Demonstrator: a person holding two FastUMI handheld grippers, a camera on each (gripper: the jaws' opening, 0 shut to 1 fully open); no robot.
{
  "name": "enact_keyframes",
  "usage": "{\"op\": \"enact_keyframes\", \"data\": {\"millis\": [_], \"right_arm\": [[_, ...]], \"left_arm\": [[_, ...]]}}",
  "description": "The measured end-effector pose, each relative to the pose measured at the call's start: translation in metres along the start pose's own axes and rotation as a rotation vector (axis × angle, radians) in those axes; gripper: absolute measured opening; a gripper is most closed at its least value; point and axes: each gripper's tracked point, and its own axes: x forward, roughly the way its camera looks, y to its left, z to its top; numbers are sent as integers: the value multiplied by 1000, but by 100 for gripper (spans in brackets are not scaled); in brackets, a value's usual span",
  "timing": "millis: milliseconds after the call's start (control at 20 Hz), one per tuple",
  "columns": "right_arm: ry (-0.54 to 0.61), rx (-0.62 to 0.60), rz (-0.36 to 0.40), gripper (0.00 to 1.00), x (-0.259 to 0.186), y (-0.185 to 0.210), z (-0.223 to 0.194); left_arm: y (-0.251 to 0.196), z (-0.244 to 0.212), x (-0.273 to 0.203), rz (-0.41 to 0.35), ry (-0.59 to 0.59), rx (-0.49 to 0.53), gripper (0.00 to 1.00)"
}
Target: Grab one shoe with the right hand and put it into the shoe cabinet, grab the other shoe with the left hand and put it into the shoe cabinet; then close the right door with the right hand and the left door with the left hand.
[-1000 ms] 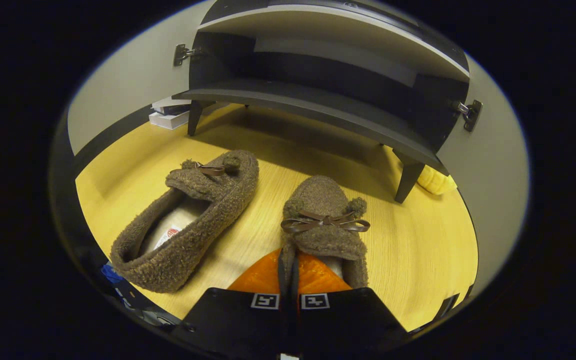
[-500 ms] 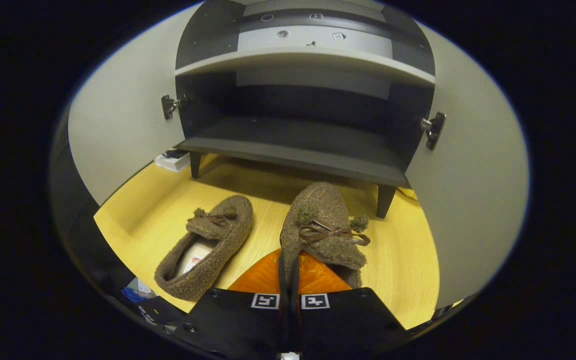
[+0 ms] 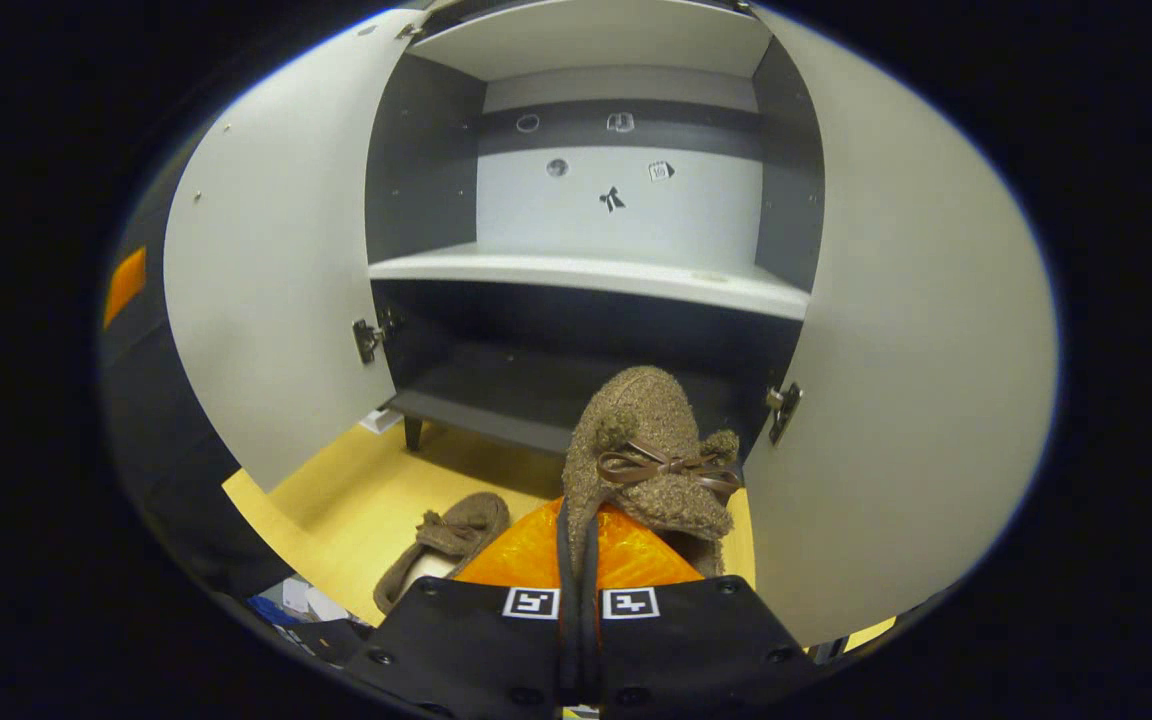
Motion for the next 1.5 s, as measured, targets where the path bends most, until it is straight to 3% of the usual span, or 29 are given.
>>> {"op": "enact_keyframes", "data": {"millis": [250,300,400,800,1200,1500], "right_arm": [[-141,-28,7,2,-13,0,79],[-168,-35,4,2,-11,0,95],[-221,-54,-9,0,-5,-3,123],[-296,-74,-62,2,43,-15,207],[-252,-91,-130,1,121,-38,256],[-149,-57,-174,7,173,-50,250]], "left_arm": [[-10,-8,10,-33,4,-16,100],[-11,-8,14,-38,2,-17,93],[-10,-11,20,-44,2,-21,93],[-13,-29,46,-70,27,-63,93],[-23,-45,61,-116,39,-79,93],[-17,-57,68,-123,56,-81,93]]}}
